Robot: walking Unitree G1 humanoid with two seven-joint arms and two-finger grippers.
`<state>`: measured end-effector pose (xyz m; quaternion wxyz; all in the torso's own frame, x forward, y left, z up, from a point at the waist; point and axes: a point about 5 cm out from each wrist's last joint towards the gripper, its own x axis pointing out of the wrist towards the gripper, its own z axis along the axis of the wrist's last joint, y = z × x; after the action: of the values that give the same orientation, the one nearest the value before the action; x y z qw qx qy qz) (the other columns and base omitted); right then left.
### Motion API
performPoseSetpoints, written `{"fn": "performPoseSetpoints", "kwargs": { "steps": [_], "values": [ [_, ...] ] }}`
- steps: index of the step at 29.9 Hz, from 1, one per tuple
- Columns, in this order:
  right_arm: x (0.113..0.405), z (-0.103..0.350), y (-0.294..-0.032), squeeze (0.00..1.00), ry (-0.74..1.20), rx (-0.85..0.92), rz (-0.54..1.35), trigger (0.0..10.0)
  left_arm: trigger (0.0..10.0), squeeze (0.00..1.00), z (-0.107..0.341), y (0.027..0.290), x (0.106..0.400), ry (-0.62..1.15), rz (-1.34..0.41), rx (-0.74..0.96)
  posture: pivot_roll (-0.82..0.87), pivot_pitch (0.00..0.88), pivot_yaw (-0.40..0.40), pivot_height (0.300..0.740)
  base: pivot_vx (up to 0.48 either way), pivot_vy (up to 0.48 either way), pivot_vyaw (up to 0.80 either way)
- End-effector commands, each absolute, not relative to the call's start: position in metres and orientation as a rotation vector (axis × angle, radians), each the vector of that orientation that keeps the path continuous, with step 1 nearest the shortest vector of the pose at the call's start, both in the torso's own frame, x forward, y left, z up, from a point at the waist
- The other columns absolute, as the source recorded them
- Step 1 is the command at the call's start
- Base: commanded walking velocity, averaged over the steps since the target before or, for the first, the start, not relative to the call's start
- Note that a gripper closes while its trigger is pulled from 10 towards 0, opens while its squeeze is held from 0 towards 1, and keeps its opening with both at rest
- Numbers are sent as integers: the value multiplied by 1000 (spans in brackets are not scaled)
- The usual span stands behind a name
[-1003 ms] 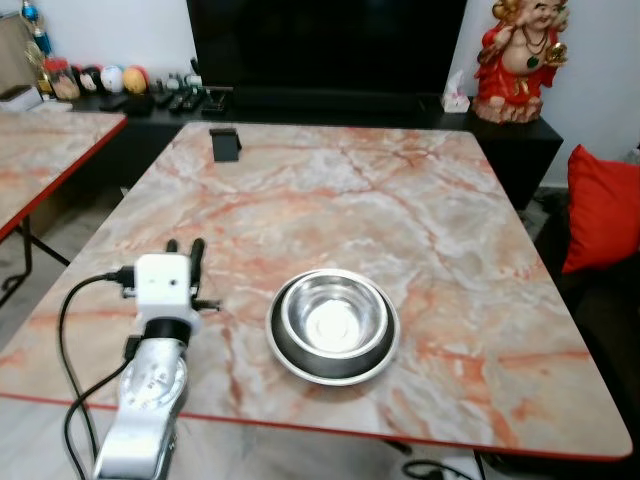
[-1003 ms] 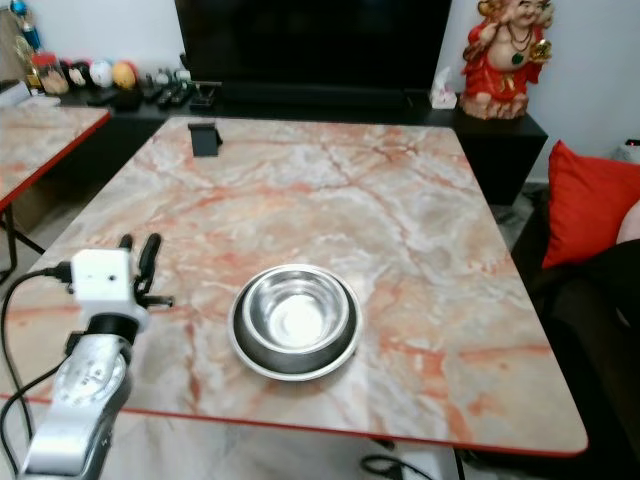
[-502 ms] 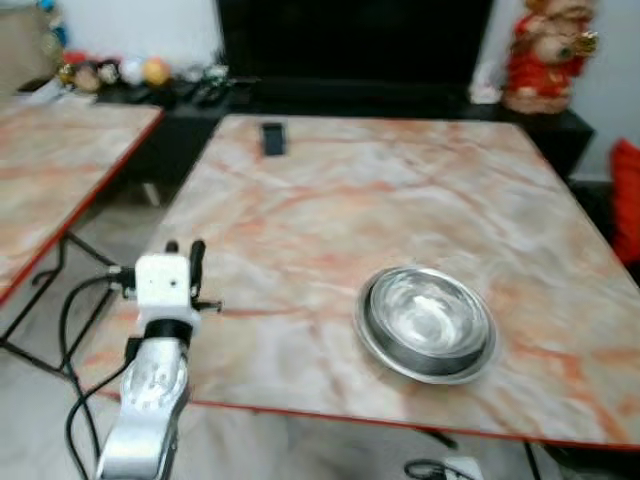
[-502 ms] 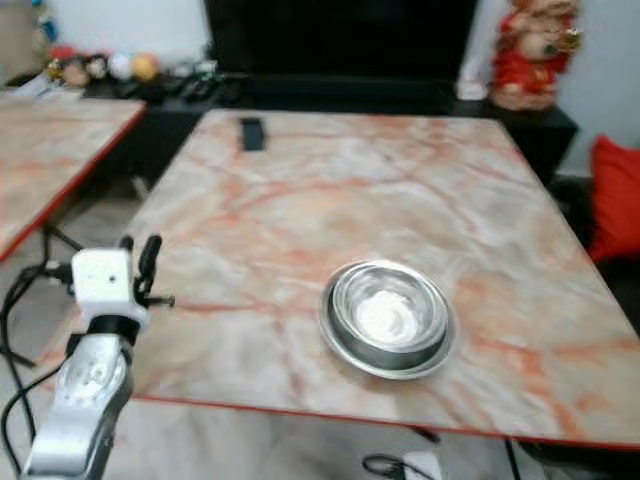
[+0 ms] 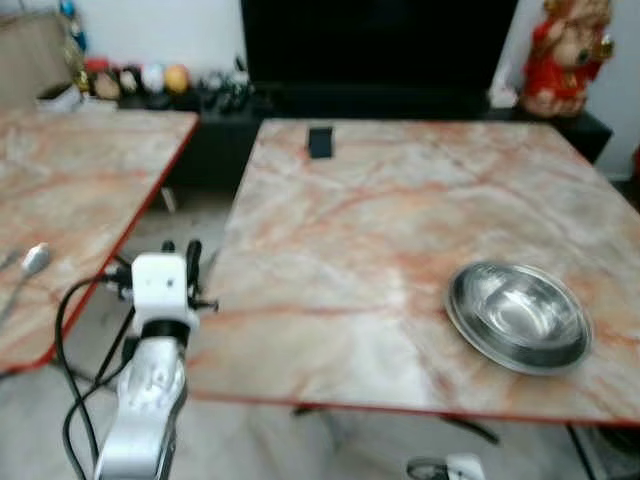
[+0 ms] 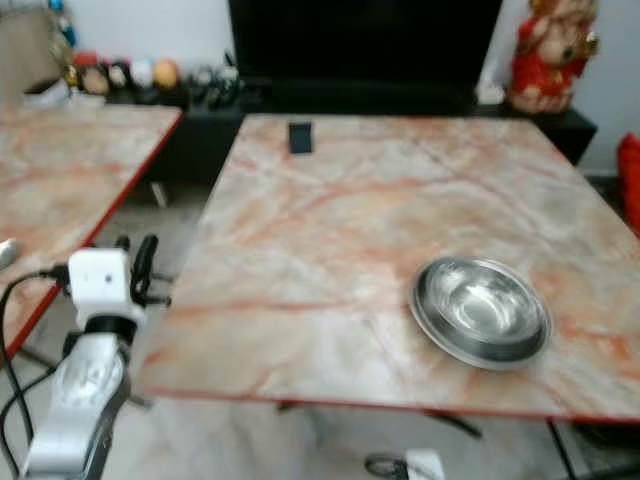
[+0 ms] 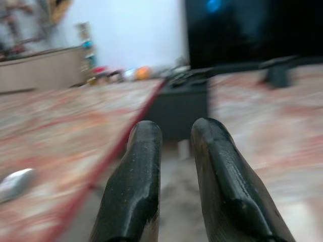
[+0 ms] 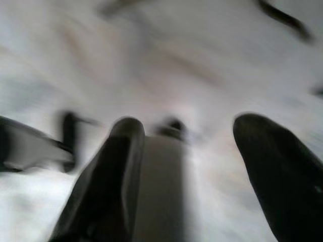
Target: Setting the table
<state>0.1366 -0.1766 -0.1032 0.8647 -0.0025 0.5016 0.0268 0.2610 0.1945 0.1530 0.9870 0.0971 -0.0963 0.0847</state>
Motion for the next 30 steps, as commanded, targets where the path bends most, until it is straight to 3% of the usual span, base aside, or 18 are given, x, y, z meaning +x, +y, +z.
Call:
{"fn": "performPoseSetpoints", "kwargs": {
  "steps": [1,17,30],
  "values": [
    [135,-103,-183,0,1051,-18,46,10000,10000,0,156,188,263,-209,135,199,28,0,-2,740,0,274,0],
    [135,-103,-182,0,1051,-17,46,10000,10000,0,97,188,252,59,6,202,26,0,2,740,0,34,0],
    [135,-103,-183,0,1051,-18,45,10000,10000,0,23,211,218,377,-60,232,21,0,5,740,0,0,0]
  ]
}}
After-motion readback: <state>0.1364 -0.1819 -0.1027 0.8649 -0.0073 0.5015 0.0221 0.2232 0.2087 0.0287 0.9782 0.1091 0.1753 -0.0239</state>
